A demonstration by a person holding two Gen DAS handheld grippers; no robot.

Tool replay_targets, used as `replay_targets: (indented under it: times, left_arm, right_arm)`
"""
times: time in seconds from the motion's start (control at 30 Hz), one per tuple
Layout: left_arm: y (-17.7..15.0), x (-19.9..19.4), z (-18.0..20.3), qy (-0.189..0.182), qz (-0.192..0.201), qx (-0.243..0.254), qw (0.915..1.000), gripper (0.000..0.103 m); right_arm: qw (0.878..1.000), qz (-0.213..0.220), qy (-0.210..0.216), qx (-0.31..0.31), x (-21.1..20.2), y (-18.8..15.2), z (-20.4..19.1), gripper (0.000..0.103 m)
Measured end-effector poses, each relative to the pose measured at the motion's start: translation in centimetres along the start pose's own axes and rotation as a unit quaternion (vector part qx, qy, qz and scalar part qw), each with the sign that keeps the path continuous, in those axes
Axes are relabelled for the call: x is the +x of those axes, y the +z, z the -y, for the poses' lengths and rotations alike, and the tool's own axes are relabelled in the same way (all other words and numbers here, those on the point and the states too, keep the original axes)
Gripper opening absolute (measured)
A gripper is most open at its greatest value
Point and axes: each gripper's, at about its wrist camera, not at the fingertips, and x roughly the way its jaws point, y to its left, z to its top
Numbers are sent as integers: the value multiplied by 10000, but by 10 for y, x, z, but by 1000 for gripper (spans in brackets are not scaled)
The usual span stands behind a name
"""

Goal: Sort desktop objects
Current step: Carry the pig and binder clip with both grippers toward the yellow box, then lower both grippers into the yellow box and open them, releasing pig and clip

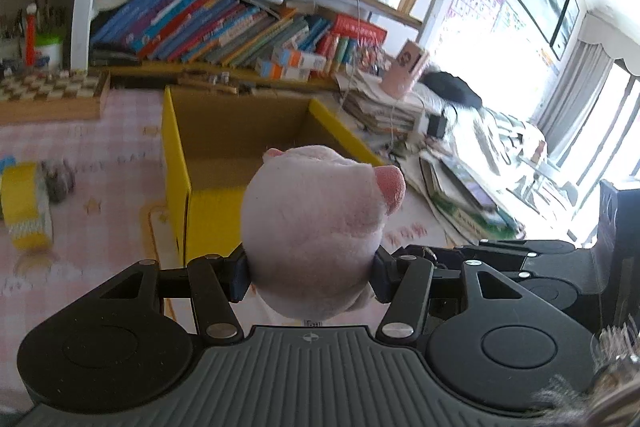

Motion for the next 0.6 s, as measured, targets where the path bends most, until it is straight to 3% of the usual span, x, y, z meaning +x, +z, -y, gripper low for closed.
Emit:
replay_targets:
  times: [0.33,0.6]
  left_arm:
    - [56,36,4,300,267,215,9990,53]
    - [88,93,-4,608,34,478,9970,53]
  right_arm:
    - [9951,445,287,-832,35,66,27,26]
    - [9795,238,399,-1961,99,102,38,26]
